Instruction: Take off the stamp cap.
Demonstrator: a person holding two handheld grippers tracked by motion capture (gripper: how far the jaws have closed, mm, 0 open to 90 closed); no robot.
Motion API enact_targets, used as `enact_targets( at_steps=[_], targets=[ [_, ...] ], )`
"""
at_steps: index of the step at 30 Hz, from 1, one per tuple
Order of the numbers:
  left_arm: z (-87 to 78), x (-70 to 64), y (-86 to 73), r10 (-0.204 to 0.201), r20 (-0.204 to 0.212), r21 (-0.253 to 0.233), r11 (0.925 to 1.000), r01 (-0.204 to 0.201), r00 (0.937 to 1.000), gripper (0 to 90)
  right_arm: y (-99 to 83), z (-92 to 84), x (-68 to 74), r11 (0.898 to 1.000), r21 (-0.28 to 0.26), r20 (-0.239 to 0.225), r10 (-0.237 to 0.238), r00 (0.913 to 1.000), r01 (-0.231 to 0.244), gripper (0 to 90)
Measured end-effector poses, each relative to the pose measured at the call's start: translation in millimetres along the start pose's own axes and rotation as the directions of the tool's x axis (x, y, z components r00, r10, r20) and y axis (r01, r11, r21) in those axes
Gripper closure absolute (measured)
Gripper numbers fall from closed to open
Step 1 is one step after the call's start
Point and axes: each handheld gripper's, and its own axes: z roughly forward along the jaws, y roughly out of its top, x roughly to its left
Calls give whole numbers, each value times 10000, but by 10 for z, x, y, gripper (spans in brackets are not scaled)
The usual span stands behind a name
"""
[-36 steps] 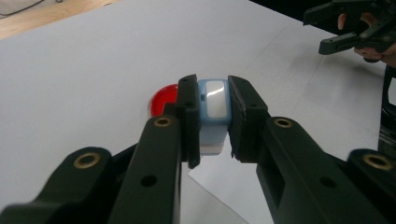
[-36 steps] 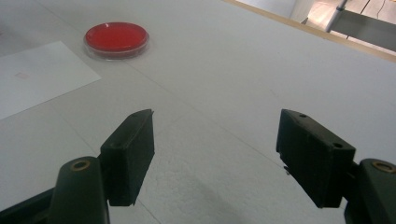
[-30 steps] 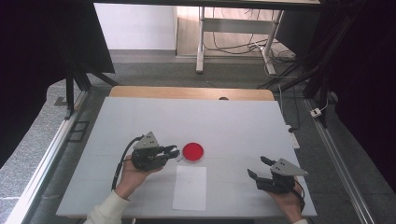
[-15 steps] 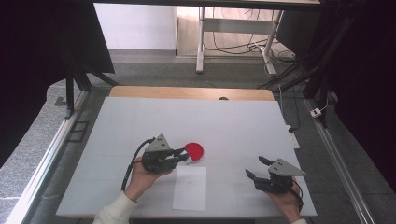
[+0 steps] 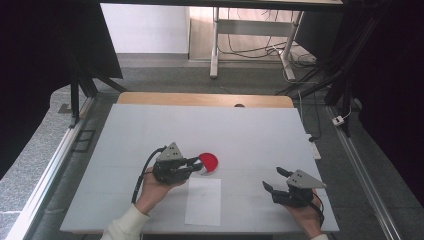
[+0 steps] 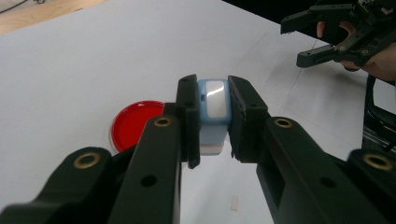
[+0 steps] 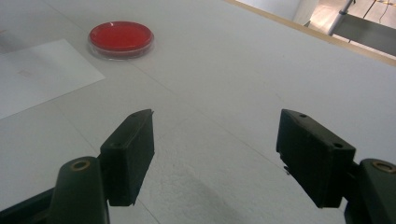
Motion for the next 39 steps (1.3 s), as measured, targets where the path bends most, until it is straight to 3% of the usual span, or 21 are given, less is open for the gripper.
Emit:
enact_targets(
  at_steps=[19,39],
  targets=[
    [-28,56,-16,-99,155,-197,9998,102,9998,752,73,87,86,9999,0,-246,144,9996,-144,275],
    [-28,14,-15,-82,70,-190,9998,83,9999,752,172,192,231,9999,-113,-534,-122,9985,116,286]
  ],
)
